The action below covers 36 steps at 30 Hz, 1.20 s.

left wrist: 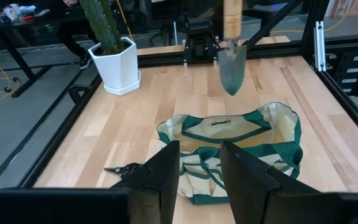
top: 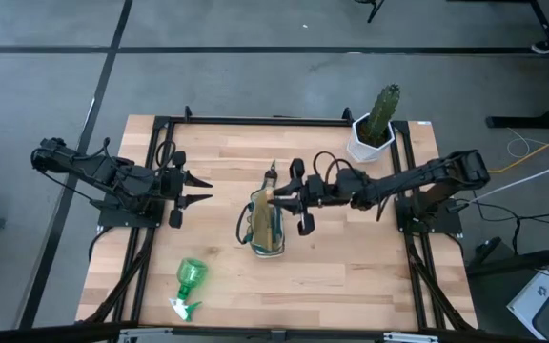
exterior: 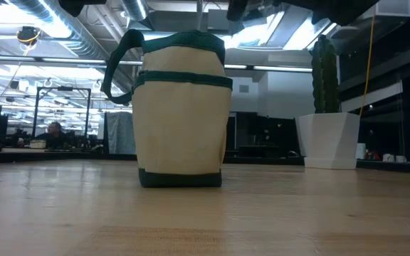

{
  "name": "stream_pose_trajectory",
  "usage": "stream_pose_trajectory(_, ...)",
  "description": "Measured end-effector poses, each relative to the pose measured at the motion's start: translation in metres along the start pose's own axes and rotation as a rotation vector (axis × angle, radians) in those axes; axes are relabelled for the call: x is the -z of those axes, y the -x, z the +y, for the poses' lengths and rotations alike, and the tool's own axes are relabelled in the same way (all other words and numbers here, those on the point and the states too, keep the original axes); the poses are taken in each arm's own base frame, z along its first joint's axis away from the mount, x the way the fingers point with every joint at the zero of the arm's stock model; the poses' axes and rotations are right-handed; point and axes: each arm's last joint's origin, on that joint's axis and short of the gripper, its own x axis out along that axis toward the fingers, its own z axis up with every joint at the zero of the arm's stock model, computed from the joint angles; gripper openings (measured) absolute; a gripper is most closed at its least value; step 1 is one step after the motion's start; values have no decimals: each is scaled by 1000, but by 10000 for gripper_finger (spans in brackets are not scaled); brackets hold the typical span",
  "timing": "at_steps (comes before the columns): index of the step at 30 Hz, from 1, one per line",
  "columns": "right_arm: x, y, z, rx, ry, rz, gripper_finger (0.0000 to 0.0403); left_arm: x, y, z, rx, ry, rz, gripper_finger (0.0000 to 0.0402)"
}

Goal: Pick & Place Garden tools in Gardening bag
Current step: Put the brown trowel into the gardening bag

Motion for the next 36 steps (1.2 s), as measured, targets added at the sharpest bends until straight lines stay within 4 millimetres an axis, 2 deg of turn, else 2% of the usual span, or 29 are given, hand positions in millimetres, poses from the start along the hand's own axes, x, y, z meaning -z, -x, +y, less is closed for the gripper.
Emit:
stream_pose_trajectory(4,5,-2,9,-1,-26,5,63,0,0,0,0,0,0,113)
stream_pose_trajectory(8,21,-7,17,2,-37,22,63,0,0,0,0,0,0,111)
stream_pose_trajectory(20,60,-16,16,46,-72,15,63,0,0,0,0,0,0,113)
stream_pose_trajectory(36,71,-15,16,82,-71,120,77,0,0,0,0,0,0,110)
